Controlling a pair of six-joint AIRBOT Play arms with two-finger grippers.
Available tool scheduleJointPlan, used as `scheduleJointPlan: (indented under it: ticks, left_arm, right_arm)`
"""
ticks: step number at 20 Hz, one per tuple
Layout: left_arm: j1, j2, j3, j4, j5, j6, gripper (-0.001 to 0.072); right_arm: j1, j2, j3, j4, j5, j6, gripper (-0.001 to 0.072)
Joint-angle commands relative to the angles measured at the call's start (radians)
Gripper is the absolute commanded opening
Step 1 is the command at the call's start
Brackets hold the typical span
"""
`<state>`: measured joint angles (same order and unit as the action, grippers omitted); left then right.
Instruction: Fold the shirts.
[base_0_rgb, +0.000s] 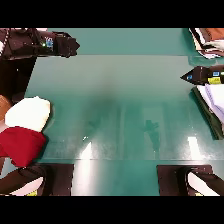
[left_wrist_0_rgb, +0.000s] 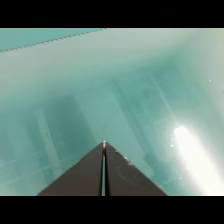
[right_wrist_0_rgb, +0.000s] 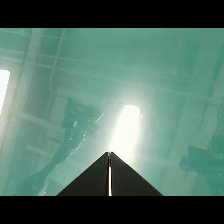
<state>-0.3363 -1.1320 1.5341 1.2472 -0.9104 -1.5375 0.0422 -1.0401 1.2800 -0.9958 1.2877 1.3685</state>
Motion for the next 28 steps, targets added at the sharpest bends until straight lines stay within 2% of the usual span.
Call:
scheduleJointPlan:
  ticks: [1,3,4,5,6,8,10,15,19,20,21,22,27,28]
  left_arm:
    - [0.0,0.0,0.0,0.01,0.028,0.014,0.0022]
    - [0.022,0.006,0.002,0.109,-0.031,0.052,0.0024]
    - [0.045,0.007,0.001,0.172,-0.104,0.051,0.0128]
    - [0.081,0.006,-0.002,0.239,-0.201,0.033,0.0416]
    - [0.122,0.006,-0.016,0.299,-0.279,0.009,0.0563]
    - [0.209,0.006,-0.092,0.395,-0.374,0.0,0.0565]
    - [0.295,0.006,-0.22,0.427,-0.379,0.0,0.0565]
    - [0.451,0.006,-0.575,0.433,-0.227,-0.002,0.0564]
    - [0.497,0.006,-0.697,0.44,-0.175,-0.039,0.0563]
    - [0.497,0.006,-0.7,0.446,-0.173,-0.047,0.0523]
    - [0.497,0.006,-0.7,0.445,-0.174,-0.046,0.0399]
    - [0.497,0.007,-0.7,0.445,-0.174,-0.047,0.0355]
    - [0.497,0.009,-0.68,0.446,-0.208,-0.064,0.0351]
    - [0.497,0.009,-0.662,0.444,-0.228,-0.063,0.0273]
  right_arm:
    - [0.001,0.001,-0.001,0.0,0.006,0.0,0.0017]
    - [0.001,0.001,-0.001,0.001,0.006,0.0,0.0017]
    - [0.001,0.001,-0.001,0.0,0.006,0.0,0.0017]
    - [0.001,0.001,-0.001,0.0,0.006,0.0,0.0017]
    - [0.001,0.001,-0.001,0.0,0.006,0.0,0.0017]
    - [0.001,0.001,-0.002,0.001,0.003,0.0,0.0017]
    - [0.001,0.001,-0.001,0.0,-0.003,0.0,0.0017]
    - [0.001,0.001,-0.002,0.0,-0.005,0.0,0.0017]
    - [0.001,0.001,-0.002,0.0,-0.021,0.0,0.0017]
    - [0.001,0.001,-0.003,0.0,-0.033,0.0,0.0017]
    - [0.001,0.0,-0.004,0.0,-0.04,0.0,0.0017]
    - [0.001,0.0,-0.004,0.0,-0.042,0.0,0.0017]
    - [0.001,0.001,-0.004,0.001,-0.039,0.0,0.0017]
    - [0.001,0.001,-0.004,0.001,-0.039,0.0,0.0017]
